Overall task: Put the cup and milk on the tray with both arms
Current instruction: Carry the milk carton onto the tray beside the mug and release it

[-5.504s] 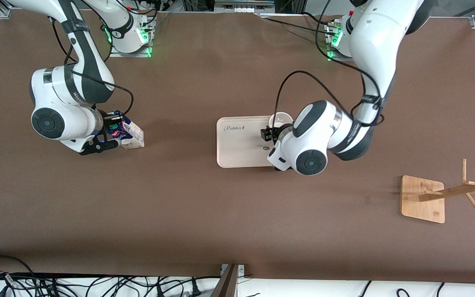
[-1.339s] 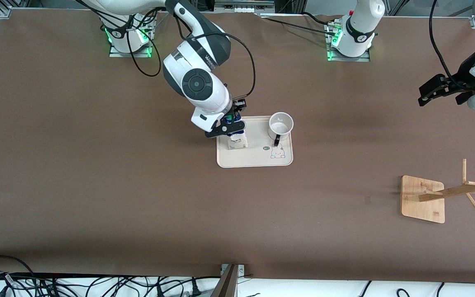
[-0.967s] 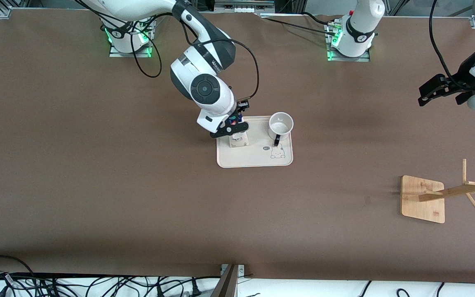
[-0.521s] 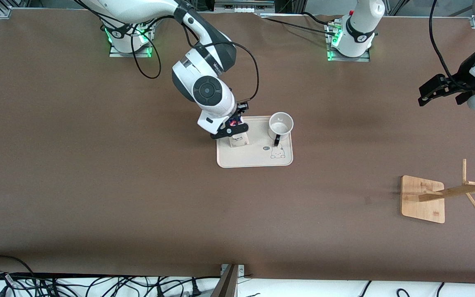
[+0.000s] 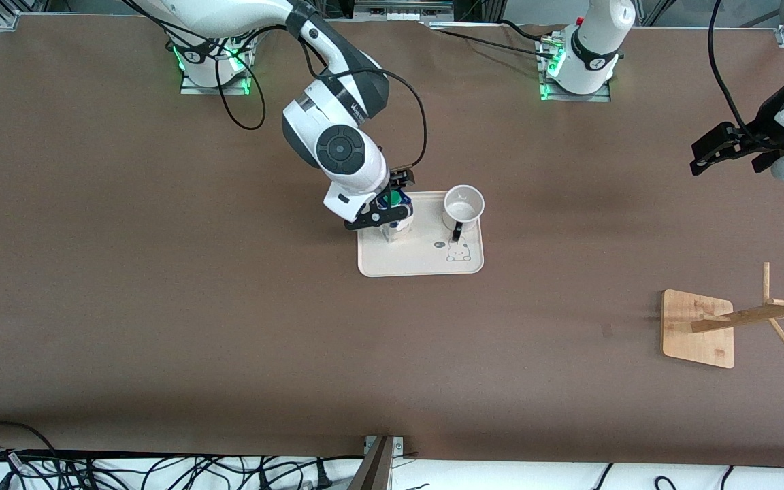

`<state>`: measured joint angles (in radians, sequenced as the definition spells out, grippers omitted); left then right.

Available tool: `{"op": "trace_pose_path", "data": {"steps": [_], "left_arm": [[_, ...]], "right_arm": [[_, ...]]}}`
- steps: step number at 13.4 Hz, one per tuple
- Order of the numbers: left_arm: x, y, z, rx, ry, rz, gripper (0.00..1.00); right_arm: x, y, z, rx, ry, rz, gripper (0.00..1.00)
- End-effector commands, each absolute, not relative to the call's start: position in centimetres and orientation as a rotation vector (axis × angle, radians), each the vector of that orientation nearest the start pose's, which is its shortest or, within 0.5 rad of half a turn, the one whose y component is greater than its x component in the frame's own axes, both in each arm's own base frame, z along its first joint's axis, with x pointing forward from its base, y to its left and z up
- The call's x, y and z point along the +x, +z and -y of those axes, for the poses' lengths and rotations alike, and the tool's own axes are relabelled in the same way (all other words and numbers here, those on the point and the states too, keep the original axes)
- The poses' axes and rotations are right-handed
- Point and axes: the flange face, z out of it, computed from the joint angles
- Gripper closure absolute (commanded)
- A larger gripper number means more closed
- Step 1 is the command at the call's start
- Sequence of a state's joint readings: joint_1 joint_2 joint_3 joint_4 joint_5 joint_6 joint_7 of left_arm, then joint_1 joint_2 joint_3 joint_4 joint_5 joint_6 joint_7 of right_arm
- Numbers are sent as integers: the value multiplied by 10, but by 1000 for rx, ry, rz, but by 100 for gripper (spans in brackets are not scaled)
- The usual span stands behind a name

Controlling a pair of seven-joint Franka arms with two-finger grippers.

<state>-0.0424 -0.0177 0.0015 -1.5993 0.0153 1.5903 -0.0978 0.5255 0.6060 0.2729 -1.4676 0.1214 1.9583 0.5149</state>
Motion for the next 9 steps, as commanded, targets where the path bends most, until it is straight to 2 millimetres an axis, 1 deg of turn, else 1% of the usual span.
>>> {"op": "trace_pose_path", "data": {"steps": [1, 2, 3, 4, 5, 6, 7, 9], "left_arm": [[552, 628, 23, -3124, -7, 70, 0], [552, 628, 23, -3124, -7, 70, 0], [552, 628, 24, -3124, -7, 67, 0], [552, 628, 24, -3124, -7, 67, 0], [552, 628, 24, -3126, -6, 67, 0], [552, 628, 24, -3124, -7, 67, 0], [552, 628, 24, -3124, -7, 67, 0], [552, 628, 24, -3126, -6, 67, 0]], "right_arm": [[499, 361, -485, -2955, 338, 266, 0], [497, 367, -484, -2943, 358, 251, 0], [502, 377, -479, -2936, 360, 228, 0], [502, 387, -478, -2934, 384, 219, 0], [502, 403, -477, -2939, 399, 227, 0], [502, 420, -476, -2948, 414, 228, 0], [502, 446, -471, -2954, 417, 225, 0], [502, 497, -452, -2966, 406, 217, 0]]}}
